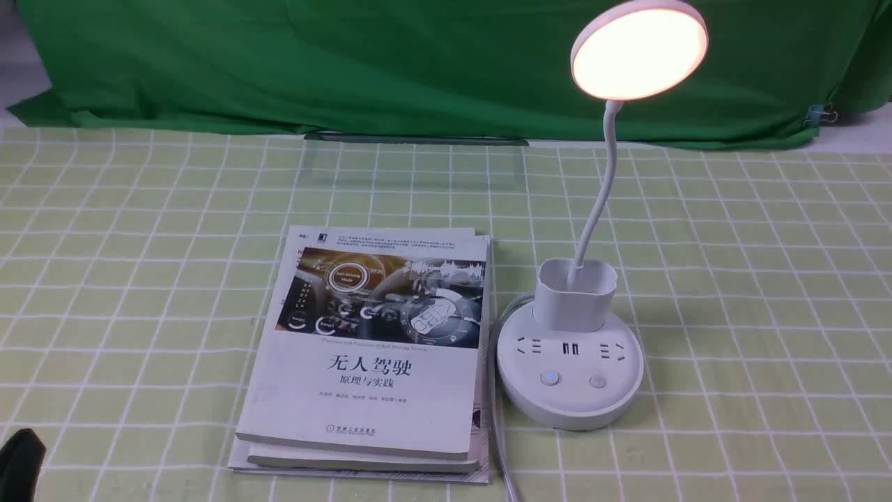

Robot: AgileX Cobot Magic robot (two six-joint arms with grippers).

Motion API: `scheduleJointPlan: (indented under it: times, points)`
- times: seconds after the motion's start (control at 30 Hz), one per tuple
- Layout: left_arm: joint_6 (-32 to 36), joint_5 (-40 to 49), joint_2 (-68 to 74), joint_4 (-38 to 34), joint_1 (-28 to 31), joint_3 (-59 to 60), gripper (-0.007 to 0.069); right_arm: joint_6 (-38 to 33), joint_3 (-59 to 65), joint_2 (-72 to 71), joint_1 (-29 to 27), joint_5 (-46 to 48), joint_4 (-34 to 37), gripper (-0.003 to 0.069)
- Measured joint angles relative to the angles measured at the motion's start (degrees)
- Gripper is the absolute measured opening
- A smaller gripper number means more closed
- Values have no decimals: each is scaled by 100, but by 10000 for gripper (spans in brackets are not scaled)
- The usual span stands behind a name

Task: Turn off the desk lamp on the green coffee tablecloth by hand.
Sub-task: 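Press the power button on the lamp base to turn the lamp off with the right gripper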

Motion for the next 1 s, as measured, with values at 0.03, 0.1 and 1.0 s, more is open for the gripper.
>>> scheduleJointPlan:
  times: [0.03,0.1,1.0]
  points:
    - [0,0,0,0,0,0,410,0,0,0,0,0,0,239]
    - [0,0,0,0,0,0,410,0,0,0,0,0,0,239]
    - [0,0,0,0,0,0,410,0,0,0,0,-68,0,239]
